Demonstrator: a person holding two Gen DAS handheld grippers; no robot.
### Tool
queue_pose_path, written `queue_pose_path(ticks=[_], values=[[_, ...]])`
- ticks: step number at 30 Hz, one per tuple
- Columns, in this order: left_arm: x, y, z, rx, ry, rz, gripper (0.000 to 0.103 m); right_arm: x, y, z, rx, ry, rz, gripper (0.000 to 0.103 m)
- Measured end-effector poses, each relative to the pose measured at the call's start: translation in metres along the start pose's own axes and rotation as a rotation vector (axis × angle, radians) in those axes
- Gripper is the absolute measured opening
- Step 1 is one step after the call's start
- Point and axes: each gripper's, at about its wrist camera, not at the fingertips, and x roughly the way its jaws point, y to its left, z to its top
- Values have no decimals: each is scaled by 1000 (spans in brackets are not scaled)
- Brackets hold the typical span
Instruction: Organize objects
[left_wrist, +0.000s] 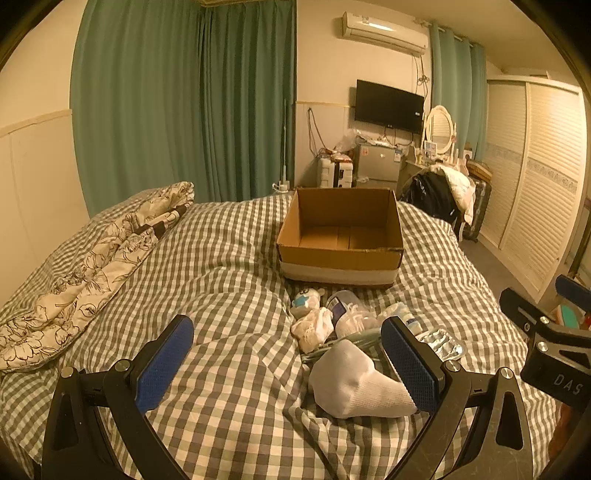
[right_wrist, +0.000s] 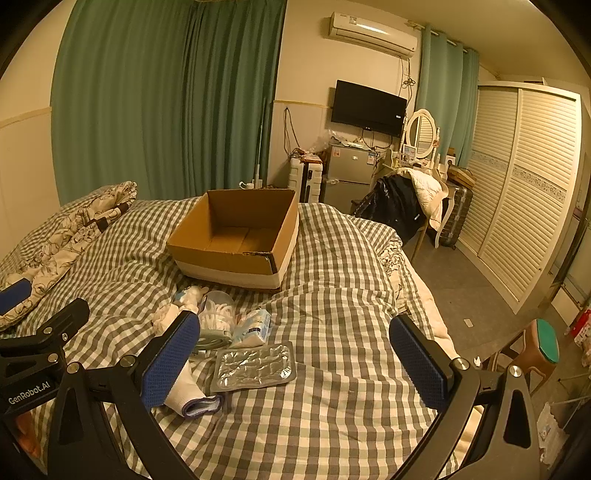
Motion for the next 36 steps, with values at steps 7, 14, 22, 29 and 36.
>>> queue_pose_path(ticks=[7,14,22,29,36], values=[[16,-12,-6,18,47,-19,103,8,-11,-2,22,14,-7,103],[57,-35,-29,54,185,-59,103,24,-23,-7,45,40,3,103],[103,-54,-57,72,312,-109,103,57,-33,-21,74,106,31,103],[117,-57,-74,46,362,-235,69,67,-35,-27,73,134,48,103],[73,-42,-46,92,225,-176,58,56,-21,-24,14,112,61,103]])
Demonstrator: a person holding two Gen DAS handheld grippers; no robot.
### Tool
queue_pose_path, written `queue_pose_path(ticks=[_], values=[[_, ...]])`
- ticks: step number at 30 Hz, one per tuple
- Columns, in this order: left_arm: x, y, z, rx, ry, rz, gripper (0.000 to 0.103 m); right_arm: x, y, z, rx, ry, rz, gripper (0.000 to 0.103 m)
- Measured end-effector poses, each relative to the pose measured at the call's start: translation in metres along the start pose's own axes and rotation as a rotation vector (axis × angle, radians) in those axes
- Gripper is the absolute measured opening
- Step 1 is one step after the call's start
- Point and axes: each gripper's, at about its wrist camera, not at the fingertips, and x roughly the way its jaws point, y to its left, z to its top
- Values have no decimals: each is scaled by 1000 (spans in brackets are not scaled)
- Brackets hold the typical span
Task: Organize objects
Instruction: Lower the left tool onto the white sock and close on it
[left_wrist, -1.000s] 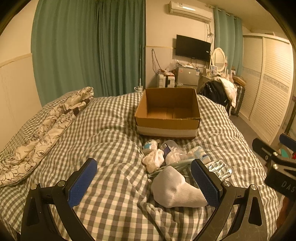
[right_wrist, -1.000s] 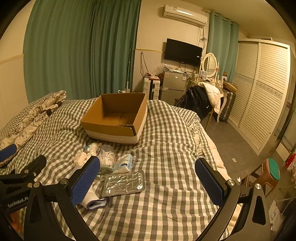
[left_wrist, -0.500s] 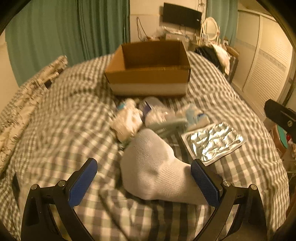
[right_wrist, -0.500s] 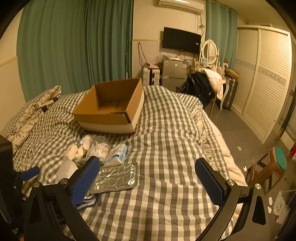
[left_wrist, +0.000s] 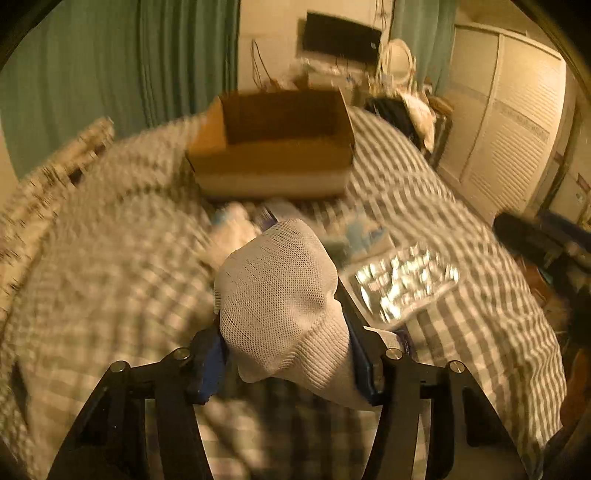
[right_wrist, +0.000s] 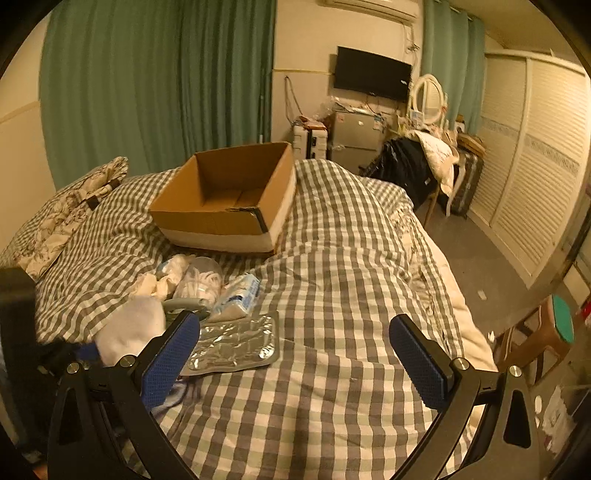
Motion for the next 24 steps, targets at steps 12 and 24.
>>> queue_pose_path(ticks=[12,24], values=[[-13,66,17,-59,-31,164,58,60,69,35,-299,65,148,103],[15,82,10,-73,12,144,58,145,118,2,-408,330,286,77]])
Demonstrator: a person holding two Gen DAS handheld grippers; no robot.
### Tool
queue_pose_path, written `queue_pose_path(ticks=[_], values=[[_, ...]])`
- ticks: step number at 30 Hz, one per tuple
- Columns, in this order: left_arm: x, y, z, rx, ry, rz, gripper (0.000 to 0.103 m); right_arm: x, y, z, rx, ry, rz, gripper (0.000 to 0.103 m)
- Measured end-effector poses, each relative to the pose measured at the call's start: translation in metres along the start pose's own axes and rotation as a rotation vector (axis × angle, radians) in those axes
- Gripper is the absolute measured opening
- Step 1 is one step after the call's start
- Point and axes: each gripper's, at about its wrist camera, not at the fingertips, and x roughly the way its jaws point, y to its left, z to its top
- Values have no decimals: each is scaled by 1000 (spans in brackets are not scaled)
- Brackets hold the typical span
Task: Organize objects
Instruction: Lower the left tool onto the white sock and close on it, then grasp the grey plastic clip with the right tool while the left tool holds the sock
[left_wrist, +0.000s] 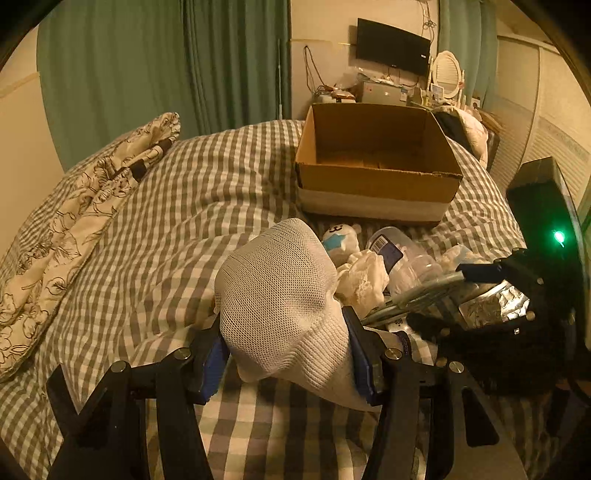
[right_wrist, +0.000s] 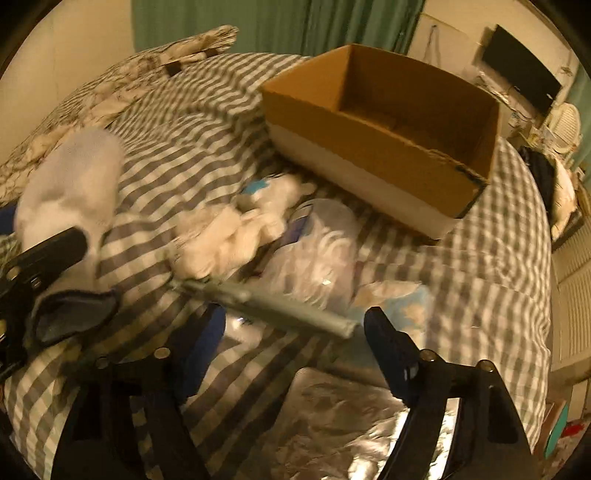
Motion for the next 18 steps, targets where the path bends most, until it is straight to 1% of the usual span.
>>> queue_pose_path(ticks=[3,6,10,11,13,16,18], values=[[0,1,-2,0,-1,-13,58,-3,13,-8,-45,24,-10,76],[0,3,-4,-8,1,-29,58,-11,23,-17,-78,45,-27,69],[-1,7,-5,-28,5,-47,58,-25,33,-25,-87,42,-37,59],[-2,7,-5,-29,5,-49,58,-28,35,-27,-95,38,-47,53],[-4,8,-5,-32,2,-52,58,-30,39,-29,-116,36,-83,48],[-4,10,-6,-40,4,-58,58,-27,42,-26,-153,38,-116,47],[-4,12,-7,-48,7,-63,58,-17,43,-21,-195,54,-146,47]])
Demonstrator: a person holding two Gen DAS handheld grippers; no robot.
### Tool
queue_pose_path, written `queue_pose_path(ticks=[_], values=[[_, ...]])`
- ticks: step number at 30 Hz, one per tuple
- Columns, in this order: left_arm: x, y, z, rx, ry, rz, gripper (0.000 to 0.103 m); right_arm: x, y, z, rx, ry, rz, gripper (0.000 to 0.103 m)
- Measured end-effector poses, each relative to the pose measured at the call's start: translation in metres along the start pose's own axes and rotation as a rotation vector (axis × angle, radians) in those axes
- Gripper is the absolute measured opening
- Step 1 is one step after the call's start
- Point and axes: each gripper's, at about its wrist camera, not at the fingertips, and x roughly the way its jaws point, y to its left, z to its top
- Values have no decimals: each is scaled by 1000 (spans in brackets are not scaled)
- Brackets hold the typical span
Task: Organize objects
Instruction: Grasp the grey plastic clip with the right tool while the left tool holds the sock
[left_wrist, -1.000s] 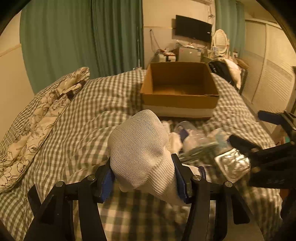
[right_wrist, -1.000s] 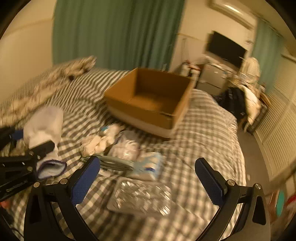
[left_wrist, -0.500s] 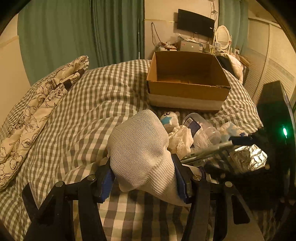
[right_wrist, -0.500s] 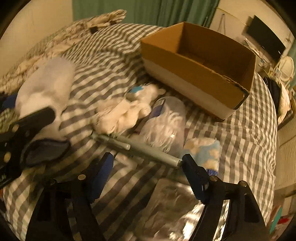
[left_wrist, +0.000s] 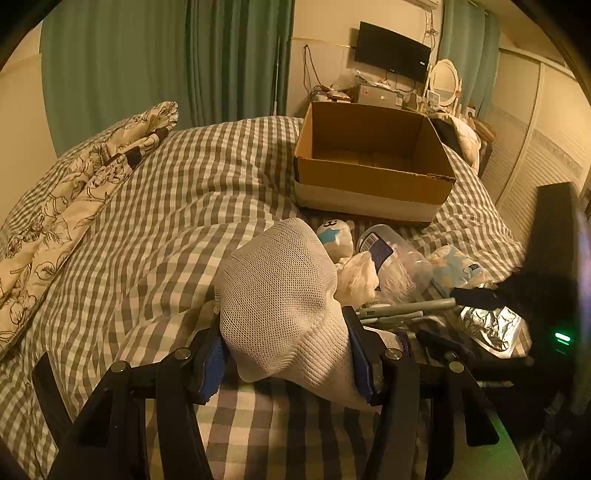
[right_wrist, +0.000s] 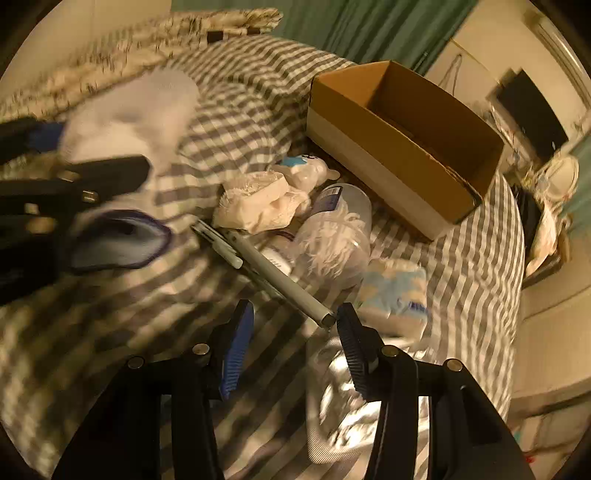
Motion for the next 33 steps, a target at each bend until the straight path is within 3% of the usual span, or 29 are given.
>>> queue_pose_path(ticks=[3,7,12,14,15,17,19,23,26,27,28,29,33], values=[[1,3,-1,-7,5,-8,58,19,-4,5,-46,53,-16,40],[5,5,-3,-13,13,-13,58,17,-7,-1,-85,77,3,23],[7,3,-2,-6,18,-11,58,-7,-4,-16,-111,52,89,21],[7,4,-3,-9,18,-14,58,-14,-5,-16,-121,17,78,21],[8,4,-3,-13,19,-18,58,-16,-7,-14,-123,-3,59,22],[8,5,-3,-16,19,-21,58,-14,-9,-10,-120,-22,18,44],[9,5,-3,-17,19,-23,58,-12,-8,-5,-123,-26,-32,54],[9,5,-3,-17,20,-24,58,-1,0,2,-186,-34,-50,56],[9,6,-4,-22,21,-30,58,4,8,9,-213,-36,-1,55],[10,7,-4,-23,21,-32,58,5,11,9,-215,-40,13,51],[10,7,-4,-26,21,-35,58,5,13,11,-217,-41,25,30],[10,8,-4,-27,22,-37,58,7,16,13,-213,-29,45,19],[8,8,-4,-25,17,-36,58,6,20,13,-199,-23,56,16]])
